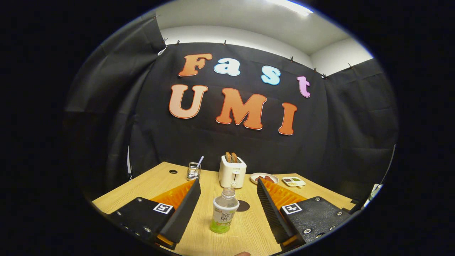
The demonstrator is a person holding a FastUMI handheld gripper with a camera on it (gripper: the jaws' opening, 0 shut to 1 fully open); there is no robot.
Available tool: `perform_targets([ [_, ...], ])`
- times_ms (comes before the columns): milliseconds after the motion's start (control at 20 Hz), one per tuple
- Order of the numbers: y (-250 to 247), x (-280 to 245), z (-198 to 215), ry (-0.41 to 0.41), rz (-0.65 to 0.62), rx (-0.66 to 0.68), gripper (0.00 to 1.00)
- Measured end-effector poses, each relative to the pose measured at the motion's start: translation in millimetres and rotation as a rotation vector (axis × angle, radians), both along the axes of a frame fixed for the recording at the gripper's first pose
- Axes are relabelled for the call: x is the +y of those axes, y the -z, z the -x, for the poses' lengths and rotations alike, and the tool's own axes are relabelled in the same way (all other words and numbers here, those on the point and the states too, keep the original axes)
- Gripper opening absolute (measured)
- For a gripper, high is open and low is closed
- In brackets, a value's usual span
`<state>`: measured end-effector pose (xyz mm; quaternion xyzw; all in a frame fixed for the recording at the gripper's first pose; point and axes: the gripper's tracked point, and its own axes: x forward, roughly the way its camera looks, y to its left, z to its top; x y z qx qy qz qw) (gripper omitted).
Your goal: Take the bottle from table, then pour the juice into the cup, finally place the bottle on the coaster
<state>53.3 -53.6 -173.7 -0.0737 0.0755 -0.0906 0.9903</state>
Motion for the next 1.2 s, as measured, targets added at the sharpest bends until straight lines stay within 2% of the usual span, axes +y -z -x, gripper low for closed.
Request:
perform_targets([
  [250, 48, -4, -12, -0.039, -0.074, 0.04, 0.95],
  [700, 135, -14, -36, -0.029, -0.042, 0.145, 0.94],
  [1000, 173, -16, -51, -0.056, -0.046, 0.215, 0.82],
  [1200, 178, -14, -56, -0.082, -0.101, 0.21, 0.67],
])
